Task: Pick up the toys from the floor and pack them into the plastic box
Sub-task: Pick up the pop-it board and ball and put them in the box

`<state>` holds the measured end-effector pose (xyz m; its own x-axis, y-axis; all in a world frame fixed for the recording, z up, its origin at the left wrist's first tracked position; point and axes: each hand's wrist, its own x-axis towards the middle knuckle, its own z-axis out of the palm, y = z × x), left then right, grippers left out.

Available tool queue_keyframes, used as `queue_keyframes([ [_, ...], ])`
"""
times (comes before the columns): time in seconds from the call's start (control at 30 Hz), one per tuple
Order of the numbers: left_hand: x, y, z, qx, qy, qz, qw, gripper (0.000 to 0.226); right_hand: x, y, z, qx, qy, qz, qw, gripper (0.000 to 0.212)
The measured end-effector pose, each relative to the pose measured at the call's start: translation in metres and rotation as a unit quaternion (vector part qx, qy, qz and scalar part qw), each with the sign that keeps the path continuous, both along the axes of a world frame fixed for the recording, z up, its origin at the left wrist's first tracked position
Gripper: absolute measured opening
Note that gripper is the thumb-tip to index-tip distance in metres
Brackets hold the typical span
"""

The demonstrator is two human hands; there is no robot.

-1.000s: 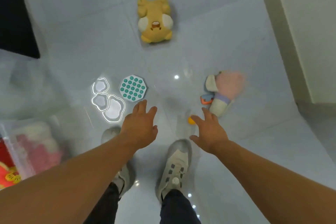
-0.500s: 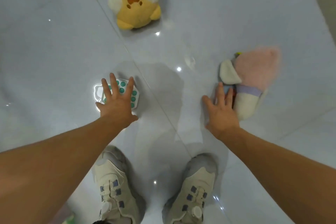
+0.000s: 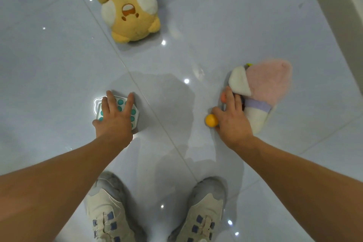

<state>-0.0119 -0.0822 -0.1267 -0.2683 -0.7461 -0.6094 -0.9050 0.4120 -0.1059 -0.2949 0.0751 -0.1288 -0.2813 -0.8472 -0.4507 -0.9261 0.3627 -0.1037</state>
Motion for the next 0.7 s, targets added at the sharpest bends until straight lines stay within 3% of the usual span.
queue_keyframes([
  [0.2, 0.002, 0.0, 0.001, -0.008, -0.007, -0.005, 1.0, 0.112, 0.003, -0.008, 0.006, -0.005, -0.004, -0.076, 0.997, 0.021],
  [0.37, -0.004, 0.011, 0.009, 0.014, 0.009, -0.015, 1.0, 0.105, 0.023, -0.008, 0.013, 0.018, -0.092, -0.064, 0.994, 0.065],
  [0.47, -0.006, 0.017, 0.011, 0.015, 0.022, -0.012, 1.0, 0.108, 0.038, -0.019, 0.016, 0.018, -0.132, -0.079, 0.988, 0.08],
  [0.63, -0.009, 0.029, 0.005, 0.038, 0.049, 0.001, 0.998, 0.109, 0.058, -0.043, 0.004, -0.009, -0.093, -0.091, 0.991, 0.046],
  [0.7, -0.009, 0.031, 0.002, 0.034, 0.055, 0.001, 0.998, 0.109, 0.063, -0.045, 0.001, -0.017, -0.08, -0.07, 0.994, 0.043],
])
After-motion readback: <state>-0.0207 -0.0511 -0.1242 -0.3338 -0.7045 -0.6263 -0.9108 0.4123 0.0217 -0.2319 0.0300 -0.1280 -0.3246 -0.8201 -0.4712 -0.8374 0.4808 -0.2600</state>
